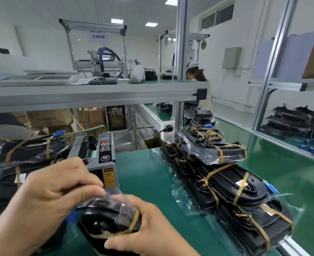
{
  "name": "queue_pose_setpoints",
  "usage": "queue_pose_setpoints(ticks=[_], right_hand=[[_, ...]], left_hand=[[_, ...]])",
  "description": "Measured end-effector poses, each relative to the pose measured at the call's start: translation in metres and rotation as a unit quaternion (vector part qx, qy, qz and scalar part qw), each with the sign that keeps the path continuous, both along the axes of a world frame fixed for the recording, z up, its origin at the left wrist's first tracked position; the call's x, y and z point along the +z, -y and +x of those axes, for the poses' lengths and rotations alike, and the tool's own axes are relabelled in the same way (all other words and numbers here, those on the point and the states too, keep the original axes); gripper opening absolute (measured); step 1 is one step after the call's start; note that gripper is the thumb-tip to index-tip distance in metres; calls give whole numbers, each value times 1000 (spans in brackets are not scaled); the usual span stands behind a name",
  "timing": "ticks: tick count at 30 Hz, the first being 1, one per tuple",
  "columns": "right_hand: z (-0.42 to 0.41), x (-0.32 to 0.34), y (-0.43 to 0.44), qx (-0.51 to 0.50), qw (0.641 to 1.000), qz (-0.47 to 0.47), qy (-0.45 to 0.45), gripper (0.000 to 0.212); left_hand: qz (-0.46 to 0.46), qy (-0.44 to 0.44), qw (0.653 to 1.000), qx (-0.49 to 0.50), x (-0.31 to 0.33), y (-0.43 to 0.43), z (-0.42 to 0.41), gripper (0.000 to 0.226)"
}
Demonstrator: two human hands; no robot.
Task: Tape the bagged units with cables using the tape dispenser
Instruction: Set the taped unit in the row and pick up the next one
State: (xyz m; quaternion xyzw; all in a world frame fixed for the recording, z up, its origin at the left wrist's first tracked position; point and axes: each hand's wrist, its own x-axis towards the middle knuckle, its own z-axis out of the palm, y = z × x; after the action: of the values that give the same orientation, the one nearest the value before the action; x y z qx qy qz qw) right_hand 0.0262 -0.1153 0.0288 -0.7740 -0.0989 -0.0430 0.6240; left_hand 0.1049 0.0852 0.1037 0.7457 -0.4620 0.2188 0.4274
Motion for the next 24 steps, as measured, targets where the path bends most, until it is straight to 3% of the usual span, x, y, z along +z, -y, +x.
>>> queue_pose_setpoints(ticks=[2, 4, 6, 9, 13, 19, 24], right_hand=[[3, -6, 2, -21, 999, 46, -1, 59], [7, -12, 1, -75, 993, 88, 12, 62], [11, -18, 0, -133, 984, 114, 28, 66], [17, -26, -6, -187, 974, 122, 47, 72], [21, -32, -17, -213, 971, 96, 57, 73], [22, -28, -16, -221, 969, 107, 41, 67], [22, -25, -5, -223, 966, 127, 19, 58]], left_hand=[[-56, -43, 996, 52, -7, -9, 5, 20], [-149, -141, 967, 151, -21, -14, 8, 40], [-242, -291, 902, 209, -40, -10, 15, 45], [-330, -480, 791, 188, -65, 3, 29, 29], [-340, -548, 735, 211, -81, 15, 42, 19], [-383, -660, 618, 190, -82, 28, 62, 18], [-383, -689, 585, 190, -85, 32, 73, 22]])
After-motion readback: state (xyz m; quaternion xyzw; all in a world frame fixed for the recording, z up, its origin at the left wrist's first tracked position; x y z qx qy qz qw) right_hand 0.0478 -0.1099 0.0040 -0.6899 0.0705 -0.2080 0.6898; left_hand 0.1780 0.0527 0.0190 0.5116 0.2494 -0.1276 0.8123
